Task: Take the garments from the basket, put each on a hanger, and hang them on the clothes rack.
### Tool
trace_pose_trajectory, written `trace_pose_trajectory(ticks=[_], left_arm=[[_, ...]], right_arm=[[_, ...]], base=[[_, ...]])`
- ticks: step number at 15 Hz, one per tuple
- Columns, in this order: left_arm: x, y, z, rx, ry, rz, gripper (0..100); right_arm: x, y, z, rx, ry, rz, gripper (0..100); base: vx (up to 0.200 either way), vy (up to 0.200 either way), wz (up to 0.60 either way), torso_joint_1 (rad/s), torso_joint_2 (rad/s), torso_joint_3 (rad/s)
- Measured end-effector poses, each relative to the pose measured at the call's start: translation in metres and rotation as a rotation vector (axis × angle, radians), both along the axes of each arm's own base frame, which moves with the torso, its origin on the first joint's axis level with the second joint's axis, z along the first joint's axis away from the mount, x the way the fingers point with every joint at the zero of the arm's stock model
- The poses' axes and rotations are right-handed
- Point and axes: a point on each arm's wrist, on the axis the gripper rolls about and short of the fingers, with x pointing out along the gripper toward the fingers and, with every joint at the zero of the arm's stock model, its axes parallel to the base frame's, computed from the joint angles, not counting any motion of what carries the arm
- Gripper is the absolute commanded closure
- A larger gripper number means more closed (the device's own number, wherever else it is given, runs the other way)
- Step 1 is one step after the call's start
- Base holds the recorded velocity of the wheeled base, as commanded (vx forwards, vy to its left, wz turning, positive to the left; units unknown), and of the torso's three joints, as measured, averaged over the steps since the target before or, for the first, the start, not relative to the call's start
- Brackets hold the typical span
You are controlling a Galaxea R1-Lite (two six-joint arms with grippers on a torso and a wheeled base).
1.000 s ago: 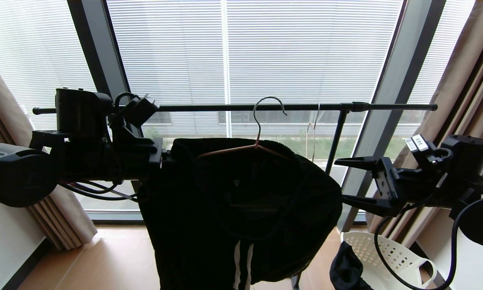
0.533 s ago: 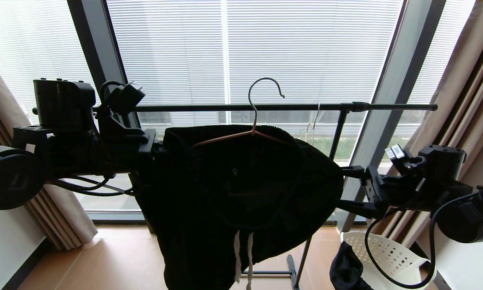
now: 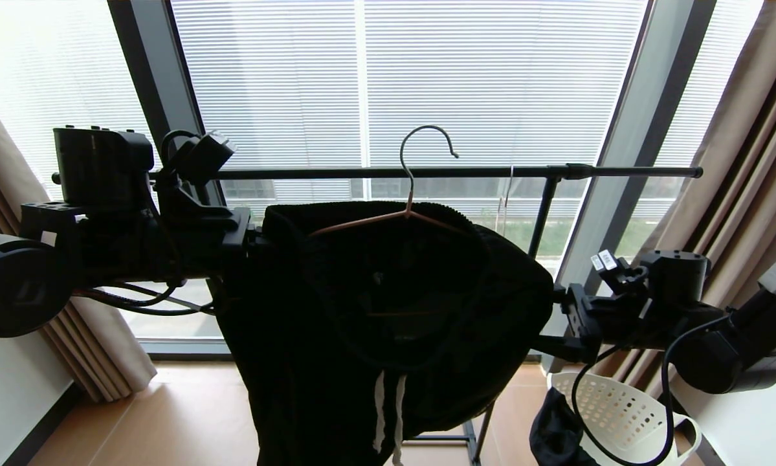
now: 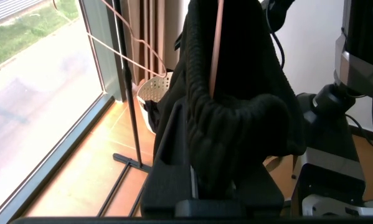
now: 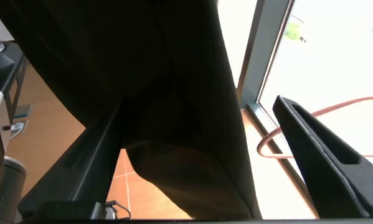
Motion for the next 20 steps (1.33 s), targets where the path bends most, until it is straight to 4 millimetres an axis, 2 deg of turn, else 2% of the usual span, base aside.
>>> trace_pose_trajectory(ticks=[4, 5, 8, 16, 20], left_arm=[[-0.001, -0.001, 0.003, -0.011, 0.004, 0.0, 100], [-0.001, -0.001, 0.003, -0.013, 0.003, 0.001, 100], [-0.003, 0.0, 0.004, -0.021, 0.018, 0.006, 100], [-0.003, 0.01, 0.004, -0.021, 0.018, 0.037, 100], [-0.002, 0.012, 0.004, -0.021, 0.018, 0.046, 100]], right_arm=[[0.0, 0.004, -0.008, -0.001, 0.024, 0.009, 0], [0.0, 0.004, -0.009, -0.002, 0.027, 0.009, 100], [0.003, 0.001, -0.008, -0.002, 0.021, 0.0, 100], [0.016, -0.044, 0.003, 0.005, -0.018, -0.129, 100], [0.017, -0.045, 0.003, 0.007, -0.011, -0.134, 100]], base=[[0.0, 0.0, 0.0, 0.0, 0.0, 0.0], [0.0, 0.0, 0.0, 0.0, 0.0, 0.0], [0.0, 0.0, 0.0, 0.0, 0.0, 0.0], [0.0, 0.0, 0.0, 0.0, 0.0, 0.0], [0.0, 0.0, 0.0, 0.0, 0.0, 0.0]])
